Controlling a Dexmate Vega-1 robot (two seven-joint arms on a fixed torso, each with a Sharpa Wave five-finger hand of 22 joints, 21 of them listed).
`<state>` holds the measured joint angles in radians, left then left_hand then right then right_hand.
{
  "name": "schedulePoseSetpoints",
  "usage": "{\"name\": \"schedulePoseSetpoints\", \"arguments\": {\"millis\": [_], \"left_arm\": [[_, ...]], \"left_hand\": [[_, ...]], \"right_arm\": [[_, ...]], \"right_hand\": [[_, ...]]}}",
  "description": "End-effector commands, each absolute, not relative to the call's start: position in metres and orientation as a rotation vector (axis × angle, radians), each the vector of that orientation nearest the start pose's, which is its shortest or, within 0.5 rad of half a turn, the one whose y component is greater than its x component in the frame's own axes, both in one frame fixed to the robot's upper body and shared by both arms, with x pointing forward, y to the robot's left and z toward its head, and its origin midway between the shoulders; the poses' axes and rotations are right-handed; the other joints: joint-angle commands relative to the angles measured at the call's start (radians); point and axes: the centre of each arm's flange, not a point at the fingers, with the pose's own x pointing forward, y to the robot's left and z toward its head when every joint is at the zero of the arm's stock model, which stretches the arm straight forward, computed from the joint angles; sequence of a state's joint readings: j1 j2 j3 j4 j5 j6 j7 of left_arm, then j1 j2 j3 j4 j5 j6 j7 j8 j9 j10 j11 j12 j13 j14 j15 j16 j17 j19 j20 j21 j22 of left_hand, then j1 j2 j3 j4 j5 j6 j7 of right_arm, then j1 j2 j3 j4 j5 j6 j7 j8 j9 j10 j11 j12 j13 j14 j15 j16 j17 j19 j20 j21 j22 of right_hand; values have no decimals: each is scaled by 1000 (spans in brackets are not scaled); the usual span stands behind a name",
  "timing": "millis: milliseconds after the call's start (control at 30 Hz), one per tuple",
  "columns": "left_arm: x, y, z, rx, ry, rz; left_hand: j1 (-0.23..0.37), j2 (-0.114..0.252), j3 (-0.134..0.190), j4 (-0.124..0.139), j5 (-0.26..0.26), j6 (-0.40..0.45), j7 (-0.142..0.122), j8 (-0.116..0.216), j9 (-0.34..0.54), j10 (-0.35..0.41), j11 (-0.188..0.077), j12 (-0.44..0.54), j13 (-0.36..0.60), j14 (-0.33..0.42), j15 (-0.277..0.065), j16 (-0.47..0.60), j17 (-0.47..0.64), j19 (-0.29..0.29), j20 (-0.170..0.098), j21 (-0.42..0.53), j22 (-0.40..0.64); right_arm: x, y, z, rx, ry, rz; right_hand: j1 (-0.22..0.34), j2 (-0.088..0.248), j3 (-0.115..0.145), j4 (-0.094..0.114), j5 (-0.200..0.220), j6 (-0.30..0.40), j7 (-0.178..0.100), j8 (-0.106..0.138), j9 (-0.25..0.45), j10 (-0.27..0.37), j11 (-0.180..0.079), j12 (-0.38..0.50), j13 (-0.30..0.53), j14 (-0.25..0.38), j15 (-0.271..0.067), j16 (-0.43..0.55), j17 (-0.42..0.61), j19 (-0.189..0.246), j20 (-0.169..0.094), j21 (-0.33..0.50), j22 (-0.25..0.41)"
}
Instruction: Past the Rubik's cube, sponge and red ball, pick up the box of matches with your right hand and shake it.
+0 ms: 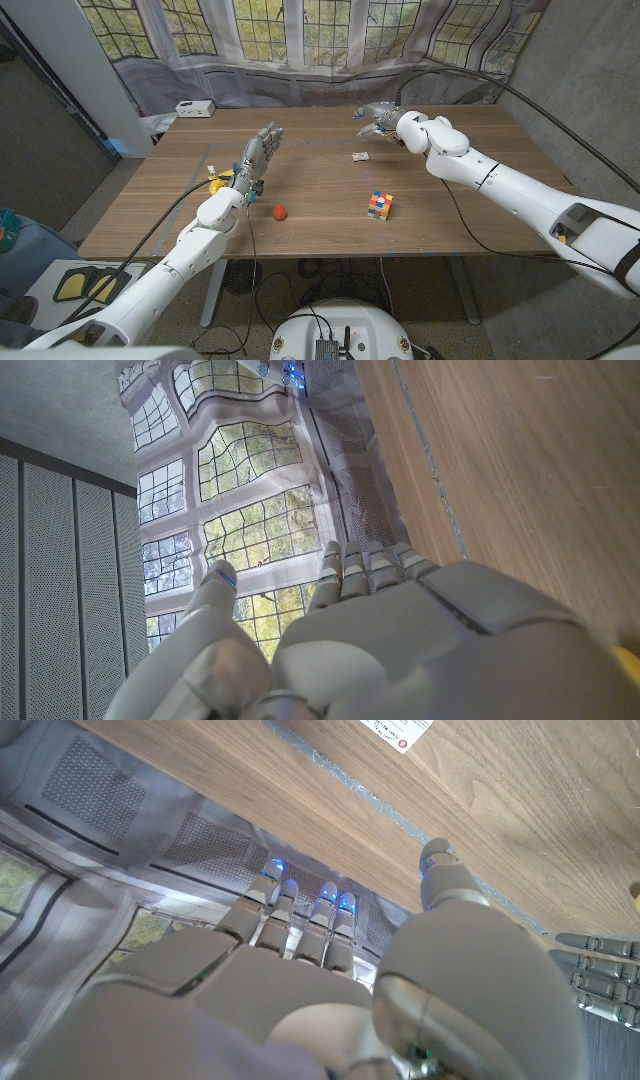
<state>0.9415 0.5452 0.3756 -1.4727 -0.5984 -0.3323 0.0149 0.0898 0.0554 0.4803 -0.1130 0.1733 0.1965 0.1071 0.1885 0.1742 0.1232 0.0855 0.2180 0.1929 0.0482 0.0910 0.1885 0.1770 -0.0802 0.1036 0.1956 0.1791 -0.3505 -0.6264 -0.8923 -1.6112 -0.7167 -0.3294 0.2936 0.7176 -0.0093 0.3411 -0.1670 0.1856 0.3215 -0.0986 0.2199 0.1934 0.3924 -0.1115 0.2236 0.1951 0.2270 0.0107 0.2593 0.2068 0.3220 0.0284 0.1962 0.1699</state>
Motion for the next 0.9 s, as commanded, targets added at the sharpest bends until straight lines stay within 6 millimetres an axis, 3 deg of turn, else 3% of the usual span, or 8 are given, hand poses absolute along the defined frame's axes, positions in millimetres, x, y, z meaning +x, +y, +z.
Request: {"name": "schedulePoseSetpoints", "arguments": {"millis": [33,433,900], "left_arm": [[615,264,-33,-9,-672,-251],[616,264,-34,-14,-673,-252],[616,264,-32,-8,-676,-255]], "left_hand": [[9,6,3,-2,1,11,1,1,4,3,-8,-1,3,0,-3,-2,1,-1,9,2,3],[9,6,4,-3,0,13,0,1,4,5,-9,-1,3,-1,-3,-2,1,0,9,3,3],[9,7,4,-3,0,15,-1,1,4,5,-11,-2,3,0,-6,-2,1,-4,13,2,3]], "right_arm": [[646,-128,113,-1706,-495,53],[660,-128,105,-1712,-438,59],[670,-126,95,-1736,-410,53]], "right_hand": [[8,-10,-2,3,9,22,-3,12,4,30,-10,13,2,19,1,4,1,20,-4,6,3],[18,-9,-3,5,12,17,-11,6,4,43,-22,8,2,35,-4,8,1,37,-3,10,3],[81,-25,12,-14,26,-21,-8,-11,6,11,-44,-16,1,36,-13,-3,-5,50,-8,9,3]]}}
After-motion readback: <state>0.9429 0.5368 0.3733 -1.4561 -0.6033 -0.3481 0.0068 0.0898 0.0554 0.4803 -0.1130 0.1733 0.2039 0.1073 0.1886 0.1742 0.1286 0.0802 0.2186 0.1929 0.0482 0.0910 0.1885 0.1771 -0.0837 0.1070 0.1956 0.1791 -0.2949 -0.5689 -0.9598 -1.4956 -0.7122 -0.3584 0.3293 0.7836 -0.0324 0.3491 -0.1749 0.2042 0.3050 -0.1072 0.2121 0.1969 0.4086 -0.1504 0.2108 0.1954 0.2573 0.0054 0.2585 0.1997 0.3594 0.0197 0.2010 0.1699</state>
